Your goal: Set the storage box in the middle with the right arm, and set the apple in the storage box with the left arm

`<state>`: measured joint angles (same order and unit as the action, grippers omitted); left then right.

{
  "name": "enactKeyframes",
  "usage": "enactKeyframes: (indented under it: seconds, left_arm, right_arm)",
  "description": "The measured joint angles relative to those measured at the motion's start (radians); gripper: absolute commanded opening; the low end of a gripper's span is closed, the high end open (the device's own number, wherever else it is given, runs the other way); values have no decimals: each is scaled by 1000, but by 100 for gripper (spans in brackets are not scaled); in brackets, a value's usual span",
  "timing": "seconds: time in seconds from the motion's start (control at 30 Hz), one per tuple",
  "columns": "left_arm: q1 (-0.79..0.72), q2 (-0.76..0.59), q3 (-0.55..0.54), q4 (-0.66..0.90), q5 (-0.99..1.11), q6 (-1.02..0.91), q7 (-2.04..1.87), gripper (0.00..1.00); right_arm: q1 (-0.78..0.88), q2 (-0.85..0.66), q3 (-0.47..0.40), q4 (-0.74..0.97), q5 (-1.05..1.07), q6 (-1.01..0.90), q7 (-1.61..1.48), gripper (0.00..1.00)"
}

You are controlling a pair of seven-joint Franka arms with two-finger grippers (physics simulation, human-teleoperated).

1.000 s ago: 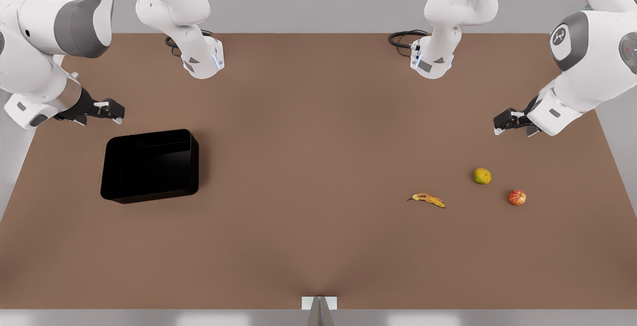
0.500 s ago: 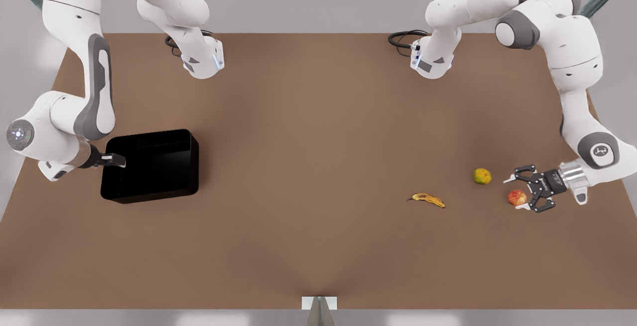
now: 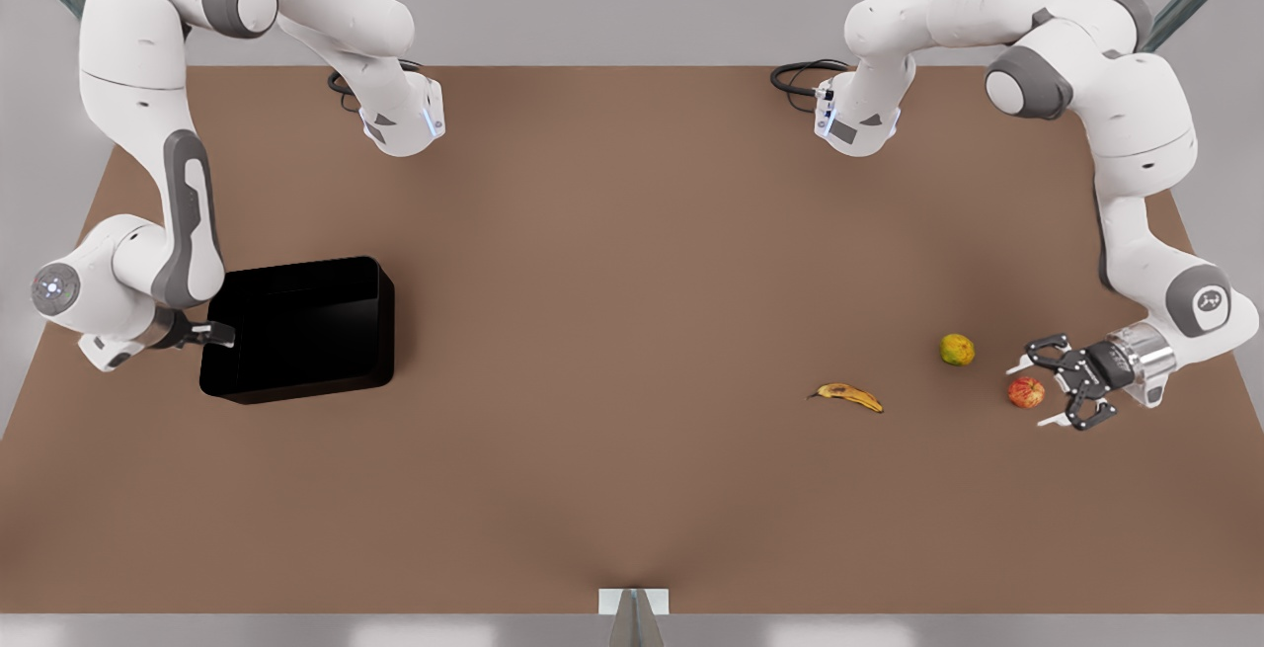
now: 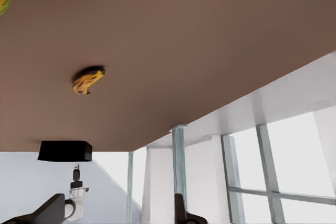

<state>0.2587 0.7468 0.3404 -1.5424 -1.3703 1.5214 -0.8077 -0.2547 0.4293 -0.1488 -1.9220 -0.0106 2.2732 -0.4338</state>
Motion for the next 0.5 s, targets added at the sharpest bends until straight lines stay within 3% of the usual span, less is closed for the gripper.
enactKeyframes:
  seconds: [0.37, 0.47, 0.5]
  left_arm:
    - [-10, 40, 28, 10, 152, 34, 56, 100]
    - [-10, 48, 42, 11, 188, 69, 94, 100]
    - [-9, 52, 42, 11, 196, 75, 106, 100]
  right_arm:
    - [-21, 43, -2, -48, -3, 1, -6, 98]
    - [-23, 53, -2, -43, -6, 1, -25, 64]
    - [-23, 55, -2, -43, -6, 2, -26, 59]
